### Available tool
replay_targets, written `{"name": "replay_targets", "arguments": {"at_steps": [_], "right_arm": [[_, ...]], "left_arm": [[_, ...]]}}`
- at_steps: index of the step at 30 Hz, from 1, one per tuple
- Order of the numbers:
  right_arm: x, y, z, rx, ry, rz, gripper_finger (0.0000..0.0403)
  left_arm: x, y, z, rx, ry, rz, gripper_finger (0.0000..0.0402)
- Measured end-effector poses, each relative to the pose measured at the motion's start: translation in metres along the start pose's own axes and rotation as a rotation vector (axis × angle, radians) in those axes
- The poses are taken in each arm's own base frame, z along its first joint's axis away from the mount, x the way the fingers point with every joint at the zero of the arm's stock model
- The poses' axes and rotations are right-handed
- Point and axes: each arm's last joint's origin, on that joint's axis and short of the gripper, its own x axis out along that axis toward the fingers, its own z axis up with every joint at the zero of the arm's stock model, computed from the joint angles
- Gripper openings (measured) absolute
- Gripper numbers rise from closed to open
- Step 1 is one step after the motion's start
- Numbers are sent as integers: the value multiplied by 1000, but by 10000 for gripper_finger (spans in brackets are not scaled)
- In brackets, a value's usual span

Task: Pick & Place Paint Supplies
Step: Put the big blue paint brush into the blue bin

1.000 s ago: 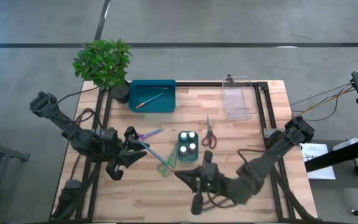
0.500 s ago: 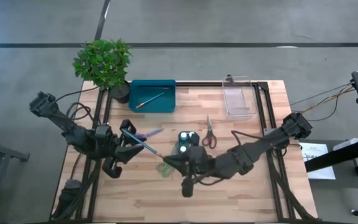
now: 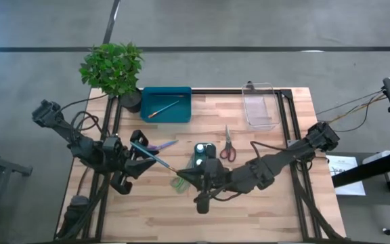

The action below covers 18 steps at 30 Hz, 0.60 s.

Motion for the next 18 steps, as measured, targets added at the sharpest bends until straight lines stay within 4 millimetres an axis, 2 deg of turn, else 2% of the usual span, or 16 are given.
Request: {"name": "replay_targets", "arguments": {"at_steps": [13,18], "right_arm": [[3,-5,1,6,-3,-15,8],[3,-5,1,6,-3,-16,8]], "left_arm": [[0,0,0,4,1,-1,149],[0,0,0,4,1,3,132]]}}
